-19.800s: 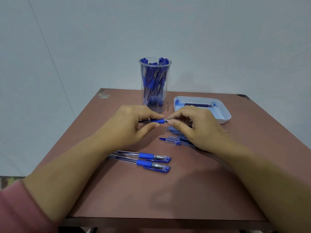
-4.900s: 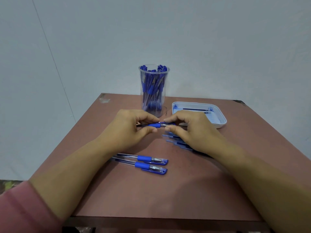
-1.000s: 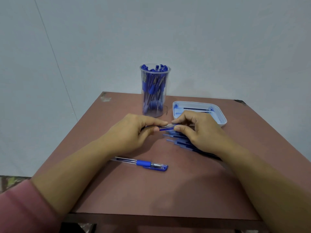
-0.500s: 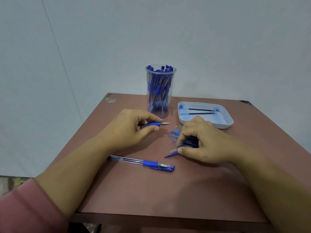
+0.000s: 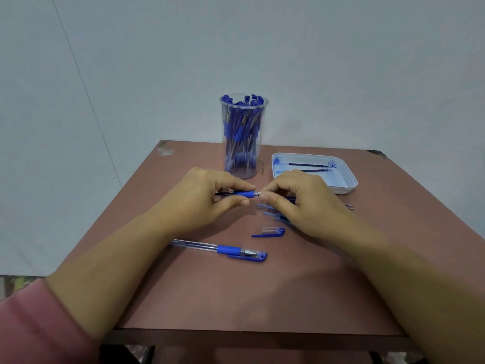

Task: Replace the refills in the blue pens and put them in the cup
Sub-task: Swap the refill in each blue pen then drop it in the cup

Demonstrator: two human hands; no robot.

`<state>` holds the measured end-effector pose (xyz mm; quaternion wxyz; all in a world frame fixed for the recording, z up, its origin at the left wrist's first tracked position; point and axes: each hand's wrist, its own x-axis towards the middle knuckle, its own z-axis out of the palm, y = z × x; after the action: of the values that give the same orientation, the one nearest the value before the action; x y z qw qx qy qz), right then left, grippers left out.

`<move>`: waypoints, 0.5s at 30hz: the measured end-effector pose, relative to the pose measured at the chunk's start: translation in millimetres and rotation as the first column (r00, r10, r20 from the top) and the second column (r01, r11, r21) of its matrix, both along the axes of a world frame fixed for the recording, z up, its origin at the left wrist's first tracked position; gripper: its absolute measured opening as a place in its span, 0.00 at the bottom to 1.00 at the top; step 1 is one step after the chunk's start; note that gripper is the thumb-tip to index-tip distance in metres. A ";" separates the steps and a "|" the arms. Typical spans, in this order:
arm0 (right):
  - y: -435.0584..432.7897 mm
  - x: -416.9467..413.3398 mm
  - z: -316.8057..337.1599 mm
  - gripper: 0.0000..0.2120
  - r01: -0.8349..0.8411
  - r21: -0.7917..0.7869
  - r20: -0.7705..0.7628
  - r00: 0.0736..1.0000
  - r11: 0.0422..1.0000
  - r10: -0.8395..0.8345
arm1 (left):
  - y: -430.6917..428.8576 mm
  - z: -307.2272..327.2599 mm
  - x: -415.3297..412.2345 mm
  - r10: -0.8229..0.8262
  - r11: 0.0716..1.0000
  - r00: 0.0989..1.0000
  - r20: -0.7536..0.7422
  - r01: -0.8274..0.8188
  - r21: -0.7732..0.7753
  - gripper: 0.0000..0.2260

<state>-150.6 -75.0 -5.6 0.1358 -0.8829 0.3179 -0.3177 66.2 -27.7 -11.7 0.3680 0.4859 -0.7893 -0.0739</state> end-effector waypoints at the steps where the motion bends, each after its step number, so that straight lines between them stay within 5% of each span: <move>1: -0.1 0.0 -0.3 0.04 -0.002 -0.009 0.014 1.000 1.000 0.003 | -0.1 0.1 0.2 0.002 1.000 1.000 0.002 -0.002 -0.001 0.11; 8: 4.4 -1.0 2.2 0.06 0.004 0.067 0.070 0.998 0.998 -0.009 | -1.0 -0.3 0.4 0.004 1.000 1.000 0.031 -0.005 0.018 0.11; 15: 4.5 2.5 0.7 0.05 0.021 -0.022 0.020 1.000 1.000 -0.021 | -3.8 -2.5 3.5 0.049 0.998 0.992 0.115 -0.045 -0.035 0.12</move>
<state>-148.1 -70.5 -4.9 0.1260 -0.8779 0.3222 -0.3311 69.7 -31.5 -14.1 0.3310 0.5019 -0.7987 -0.0241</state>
